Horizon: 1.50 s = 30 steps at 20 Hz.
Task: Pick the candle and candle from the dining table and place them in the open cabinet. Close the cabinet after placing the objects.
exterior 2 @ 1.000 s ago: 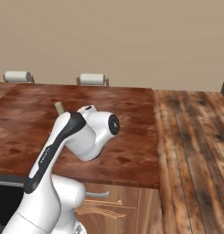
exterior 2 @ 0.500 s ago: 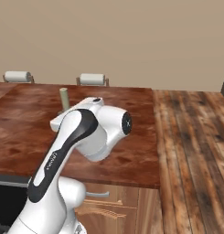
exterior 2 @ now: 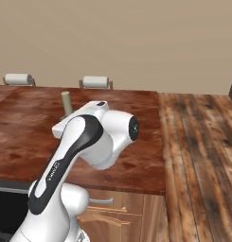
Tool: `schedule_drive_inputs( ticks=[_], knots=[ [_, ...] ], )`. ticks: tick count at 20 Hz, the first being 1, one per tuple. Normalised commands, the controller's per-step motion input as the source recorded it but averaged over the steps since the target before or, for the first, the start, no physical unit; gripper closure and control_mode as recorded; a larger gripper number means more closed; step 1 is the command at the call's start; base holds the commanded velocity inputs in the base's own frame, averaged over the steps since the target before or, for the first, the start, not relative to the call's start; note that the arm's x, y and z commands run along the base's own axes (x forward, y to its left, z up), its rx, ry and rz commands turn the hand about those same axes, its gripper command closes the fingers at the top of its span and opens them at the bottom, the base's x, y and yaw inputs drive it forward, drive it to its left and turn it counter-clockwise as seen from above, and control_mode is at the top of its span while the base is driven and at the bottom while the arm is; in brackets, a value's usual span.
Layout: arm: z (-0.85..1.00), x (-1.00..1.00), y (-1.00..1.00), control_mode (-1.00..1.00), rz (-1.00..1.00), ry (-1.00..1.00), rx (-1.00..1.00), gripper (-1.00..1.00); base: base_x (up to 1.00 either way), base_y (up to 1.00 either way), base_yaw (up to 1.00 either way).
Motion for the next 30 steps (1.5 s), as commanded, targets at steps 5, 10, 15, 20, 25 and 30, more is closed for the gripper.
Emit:
schedule_drive_inputs(
  ticks=[5,10,15,20,25,30],
  knots=[
    [0.00,0.00,0.00,1.00,0.00,0.00,0.00,1.00,-0.38,-0.04,-0.30],
    [0.00,0.00,0.00,1.00,0.00,0.00,0.00,1.00,-0.04,0.14,-0.55],
    [0.00,0.00,0.00,1.00,0.00,0.00,0.00,1.00,0.00,0.19,-0.63],
    [0.00,0.00,0.00,1.00,0.00,0.00,0.00,1.00,0.00,0.16,-0.64],
    [0.00,0.00,0.00,1.00,0.00,0.00,0.00,1.00,0.00,0.11,-0.66],
    [0.00,0.00,0.00,1.00,0.00,0.00,0.00,1.00,0.00,0.00,-0.67]
  ],
)
